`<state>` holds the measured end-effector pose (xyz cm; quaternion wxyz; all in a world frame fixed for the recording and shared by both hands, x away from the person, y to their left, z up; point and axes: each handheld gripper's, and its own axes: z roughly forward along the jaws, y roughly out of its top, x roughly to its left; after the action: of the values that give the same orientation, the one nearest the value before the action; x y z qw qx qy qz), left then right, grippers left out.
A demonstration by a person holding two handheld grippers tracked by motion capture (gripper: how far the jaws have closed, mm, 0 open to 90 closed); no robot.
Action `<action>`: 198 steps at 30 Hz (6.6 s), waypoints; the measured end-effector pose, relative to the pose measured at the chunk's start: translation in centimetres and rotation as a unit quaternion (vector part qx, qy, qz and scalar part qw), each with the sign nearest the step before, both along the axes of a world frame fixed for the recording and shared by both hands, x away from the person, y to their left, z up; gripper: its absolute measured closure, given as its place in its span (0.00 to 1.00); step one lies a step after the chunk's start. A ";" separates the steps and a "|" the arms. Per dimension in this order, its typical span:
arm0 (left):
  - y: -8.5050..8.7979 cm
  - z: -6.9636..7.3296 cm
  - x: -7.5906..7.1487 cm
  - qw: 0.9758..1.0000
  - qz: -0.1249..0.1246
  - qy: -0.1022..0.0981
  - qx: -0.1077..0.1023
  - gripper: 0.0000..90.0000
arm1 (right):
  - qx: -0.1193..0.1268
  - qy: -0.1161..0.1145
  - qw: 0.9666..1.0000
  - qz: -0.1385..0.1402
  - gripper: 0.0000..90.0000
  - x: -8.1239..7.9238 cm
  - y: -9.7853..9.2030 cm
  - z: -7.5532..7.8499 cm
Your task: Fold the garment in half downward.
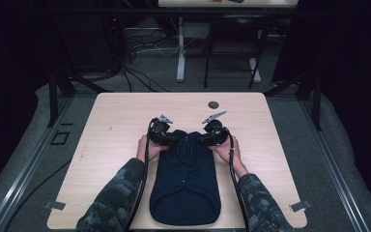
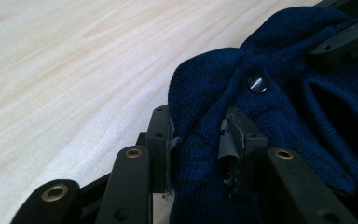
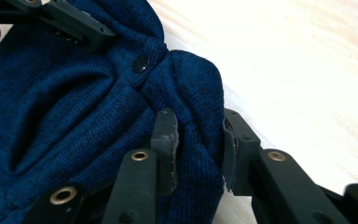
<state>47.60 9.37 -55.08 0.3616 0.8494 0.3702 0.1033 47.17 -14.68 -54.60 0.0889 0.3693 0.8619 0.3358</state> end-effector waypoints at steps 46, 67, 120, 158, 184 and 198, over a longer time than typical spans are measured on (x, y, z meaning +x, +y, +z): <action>-0.5 7.4 -3.4 0.991 -0.104 -0.084 -0.008 0.76 | 0.012 -0.084 0.996 0.038 0.72 -3.6 -2.2 7.0; -1.0 8.1 -3.7 0.990 -0.129 -0.058 0.002 0.76 | 0.009 -0.134 0.990 0.050 0.79 -5.2 -2.4 7.8; -1.2 9.6 -7.2 0.973 -0.106 -0.200 0.043 0.75 | -0.022 -0.198 0.976 0.084 0.81 -7.1 -1.8 9.3; 0.3 7.4 -8.9 0.975 -0.136 -0.166 0.050 0.65 | -0.027 -0.076 0.989 0.127 0.74 -7.9 -0.3 7.5; 1.2 1.8 -14.6 0.981 -0.180 -0.072 0.023 0.65 | -0.061 -0.039 0.981 0.179 0.61 -12.7 -0.3 2.6; 4.8 2.0 -17.7 0.988 -0.143 -0.057 -0.021 0.33 | 0.007 -0.044 0.986 0.158 0.33 -16.0 -3.1 3.0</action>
<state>29.89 14.15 -53.05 0.4113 0.8784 0.2257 0.0910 31.20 -17.78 -51.62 0.0697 0.2136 0.9026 0.3671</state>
